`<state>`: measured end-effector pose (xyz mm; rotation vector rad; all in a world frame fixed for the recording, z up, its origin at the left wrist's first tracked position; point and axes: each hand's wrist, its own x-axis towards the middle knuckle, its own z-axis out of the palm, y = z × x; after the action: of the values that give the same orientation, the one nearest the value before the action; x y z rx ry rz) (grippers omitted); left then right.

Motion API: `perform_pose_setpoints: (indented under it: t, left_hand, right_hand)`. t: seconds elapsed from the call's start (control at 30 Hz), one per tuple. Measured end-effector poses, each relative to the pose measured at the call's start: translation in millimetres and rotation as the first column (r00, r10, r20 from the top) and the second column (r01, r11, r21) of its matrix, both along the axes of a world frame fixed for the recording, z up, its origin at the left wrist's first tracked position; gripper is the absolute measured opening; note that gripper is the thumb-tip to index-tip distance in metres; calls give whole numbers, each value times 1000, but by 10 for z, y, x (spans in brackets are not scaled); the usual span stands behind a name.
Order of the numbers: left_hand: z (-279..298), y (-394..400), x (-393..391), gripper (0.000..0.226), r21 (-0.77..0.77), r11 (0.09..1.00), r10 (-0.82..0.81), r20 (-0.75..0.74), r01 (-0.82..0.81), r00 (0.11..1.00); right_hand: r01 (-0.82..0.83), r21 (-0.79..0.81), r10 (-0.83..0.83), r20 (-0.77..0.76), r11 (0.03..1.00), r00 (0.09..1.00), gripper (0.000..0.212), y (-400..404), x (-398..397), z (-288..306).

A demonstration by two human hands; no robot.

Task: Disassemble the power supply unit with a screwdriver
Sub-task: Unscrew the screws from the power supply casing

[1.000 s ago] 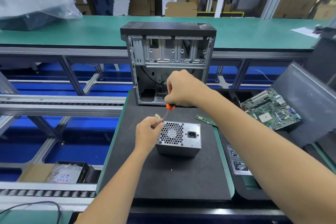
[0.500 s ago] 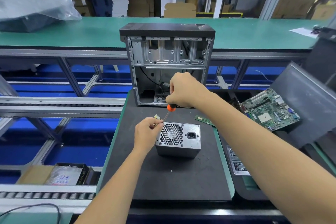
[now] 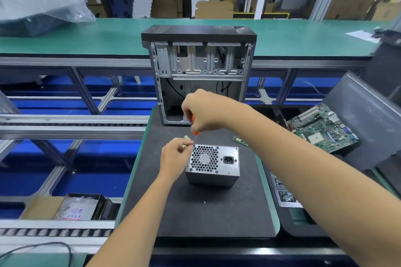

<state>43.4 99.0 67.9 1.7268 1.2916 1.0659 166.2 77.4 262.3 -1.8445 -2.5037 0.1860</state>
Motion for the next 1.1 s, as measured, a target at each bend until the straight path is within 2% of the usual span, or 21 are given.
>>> perform_pose_setpoints:
  t: [0.13,0.3,0.4,0.47,0.57,0.67,0.8,0.93,1.1]
  left_hand:
    - [9,-20,16,20,12,1000,-6,-30,6,1000]
    - [-11,33,35,6,90,996,-12,-150,25,989]
    - [-29,50,44,5,129,991,-2,-208,30,978]
    - [-19,71,54,12,162,987,17,-229,21,973]
    - [0,103,76,15,165,986,22,-256,22,967]
    - [4,88,89,14,153,988,19,-253,20,967]
    - [22,80,87,19,138,990,26,-246,8,969]
    - [39,81,81,20,132,991,30,-253,4,967]
    - [24,102,82,20,133,991,20,-262,15,965]
  right_hand:
    - [2,-25,-2,-11,1000,1000,11,82,70,95]
    - [-136,-81,142,70,987,987,10,102,11,164]
    - [-151,-84,156,61,985,986,11,142,-20,147]
    - [-111,-51,111,9,993,994,8,164,-8,104]
    - [23,-46,-27,-78,999,997,22,180,7,72]
    - [114,-44,-118,-110,992,987,8,202,4,75]
    - [161,-44,-167,-274,986,947,13,207,-48,50]
    - [247,16,-241,-174,969,955,35,218,-62,15]
    - [148,-104,-159,-99,984,982,31,230,-7,56]
